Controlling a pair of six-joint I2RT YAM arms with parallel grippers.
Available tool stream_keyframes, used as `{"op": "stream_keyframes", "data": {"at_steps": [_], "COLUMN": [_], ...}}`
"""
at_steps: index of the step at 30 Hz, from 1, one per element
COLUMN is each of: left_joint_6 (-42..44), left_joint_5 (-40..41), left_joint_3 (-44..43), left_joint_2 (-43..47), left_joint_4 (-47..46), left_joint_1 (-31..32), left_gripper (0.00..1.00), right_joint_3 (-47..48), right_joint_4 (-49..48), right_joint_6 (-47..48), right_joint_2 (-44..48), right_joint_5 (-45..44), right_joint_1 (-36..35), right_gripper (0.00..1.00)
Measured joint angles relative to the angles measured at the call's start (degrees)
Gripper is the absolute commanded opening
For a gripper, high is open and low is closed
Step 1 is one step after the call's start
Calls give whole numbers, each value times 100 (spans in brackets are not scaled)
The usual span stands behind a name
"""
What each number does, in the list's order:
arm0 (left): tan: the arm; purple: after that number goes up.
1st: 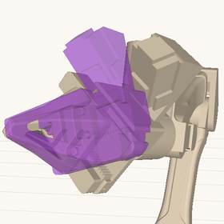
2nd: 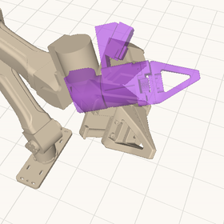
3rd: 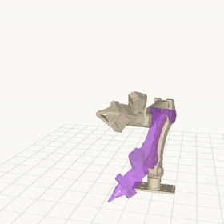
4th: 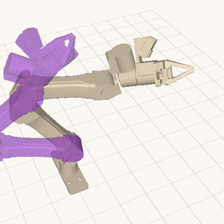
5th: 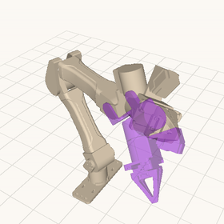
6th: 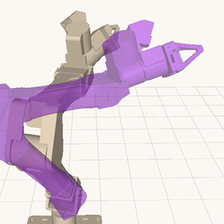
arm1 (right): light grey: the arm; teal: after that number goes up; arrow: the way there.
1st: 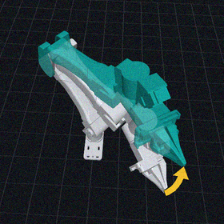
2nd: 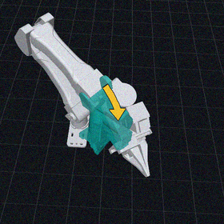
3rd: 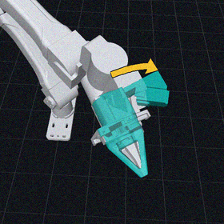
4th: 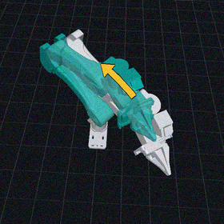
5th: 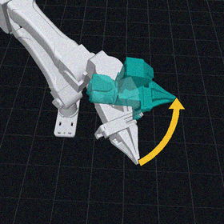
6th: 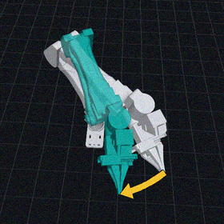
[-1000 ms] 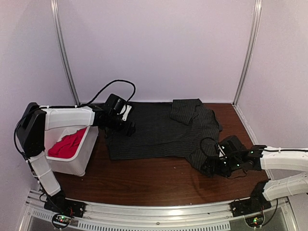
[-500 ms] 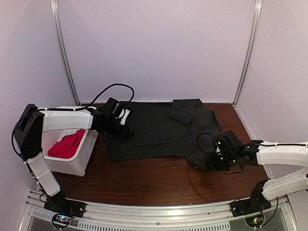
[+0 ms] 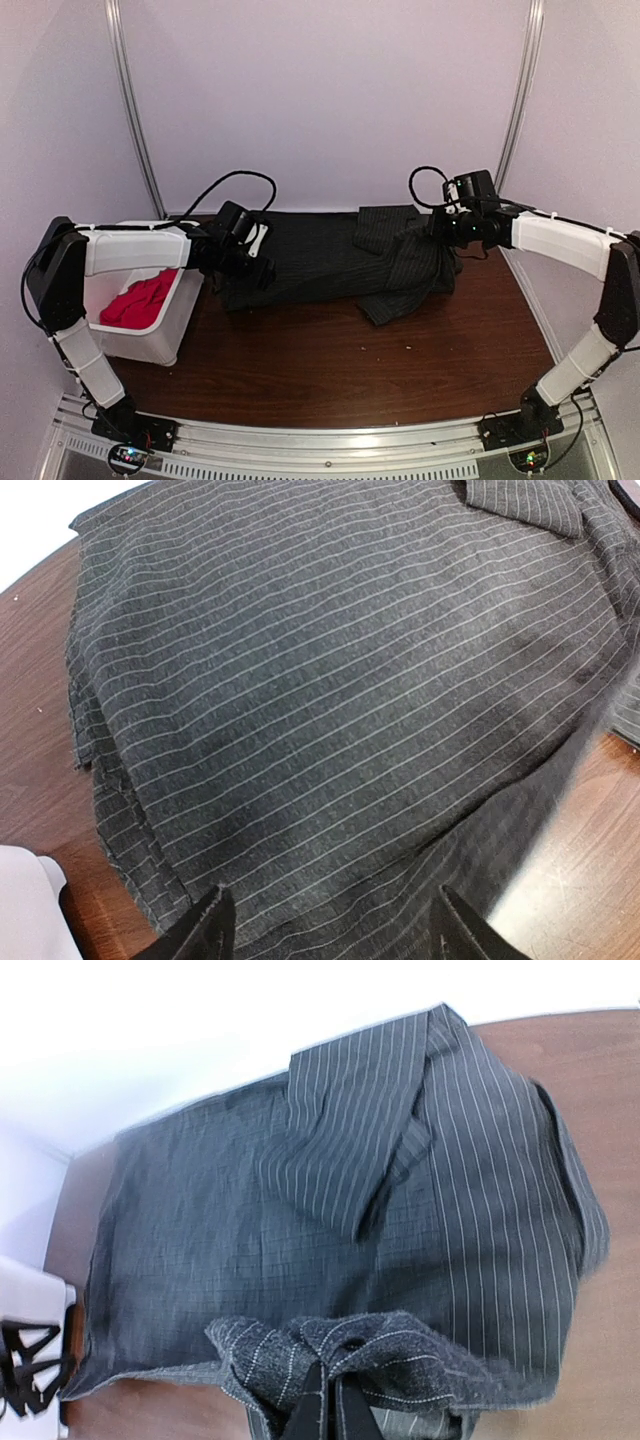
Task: Fold and stack the mixed laundry pile
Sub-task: Pick up the flattened shirt from the center of the board, then fold the flattened shirt at the center of the board.
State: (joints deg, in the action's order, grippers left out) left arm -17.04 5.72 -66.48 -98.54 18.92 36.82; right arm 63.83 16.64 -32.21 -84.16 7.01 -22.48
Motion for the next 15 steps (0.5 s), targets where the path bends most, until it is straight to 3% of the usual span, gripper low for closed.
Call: {"op": "stream_keyframes", "data": {"at_steps": [2,5,8,11,15], "left_joint_6": [-2,-2,0,0,0], "left_joint_5": [22,68,81,63,4], "left_joint_3": [0,-2,-9,-7,31], "left_joint_2": [0,0,-2,-2,-2], "left_joint_4": [0,2,0,-9,-105], "left_joint_1": [0,0,0,0,0], "left_gripper": [68,68,68,68,68], "right_joint_3": [522,1139,1303,1021,-367], "right_joint_4": [-188,-385,-385,-352,-352], "right_joint_6": [140,273,396,479,439], "right_joint_2": [-636,-1381,-1709,-1596,-562], "right_joint_5": [247,581,820,933,1123], "right_joint_1": [282,546,708,750,732], "right_gripper": [1,40,66,70,68]}}
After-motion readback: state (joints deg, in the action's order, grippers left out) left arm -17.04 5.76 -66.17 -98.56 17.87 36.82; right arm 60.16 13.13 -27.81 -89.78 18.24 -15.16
